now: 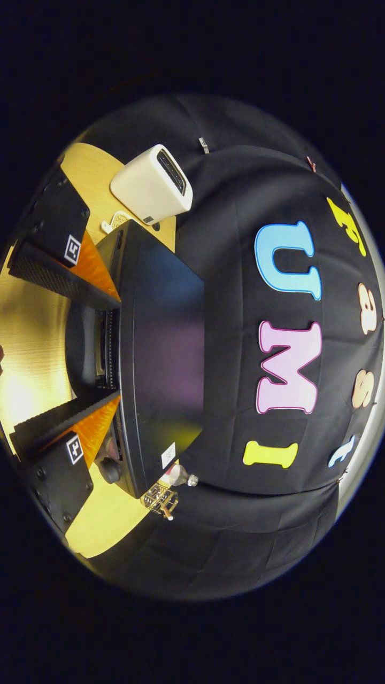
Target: Open the toaster oven, put the food inside, and close the toaster oven door.
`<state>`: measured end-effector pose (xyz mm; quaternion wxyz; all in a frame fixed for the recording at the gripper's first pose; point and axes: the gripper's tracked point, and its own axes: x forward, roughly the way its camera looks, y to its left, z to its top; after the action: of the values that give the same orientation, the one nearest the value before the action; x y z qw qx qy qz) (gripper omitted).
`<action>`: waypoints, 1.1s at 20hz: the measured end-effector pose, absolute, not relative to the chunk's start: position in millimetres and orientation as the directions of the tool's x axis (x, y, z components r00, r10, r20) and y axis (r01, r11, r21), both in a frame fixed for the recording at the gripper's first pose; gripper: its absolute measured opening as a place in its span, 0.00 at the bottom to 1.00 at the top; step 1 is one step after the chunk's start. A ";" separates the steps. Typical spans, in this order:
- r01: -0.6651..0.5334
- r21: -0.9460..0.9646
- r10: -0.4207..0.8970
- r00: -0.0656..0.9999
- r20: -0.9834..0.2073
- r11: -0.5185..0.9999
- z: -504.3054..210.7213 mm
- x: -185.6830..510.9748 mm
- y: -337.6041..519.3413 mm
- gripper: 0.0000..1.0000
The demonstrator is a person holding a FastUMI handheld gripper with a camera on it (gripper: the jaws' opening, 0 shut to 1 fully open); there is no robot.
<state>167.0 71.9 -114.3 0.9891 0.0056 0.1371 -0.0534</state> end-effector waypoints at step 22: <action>-0.045 -0.052 0.012 0.864 -0.503 0.998 -220.5 56.8 81.8 0.98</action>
<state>56.8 81.8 -220.5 0.9649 -0.0311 0.2603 0.0148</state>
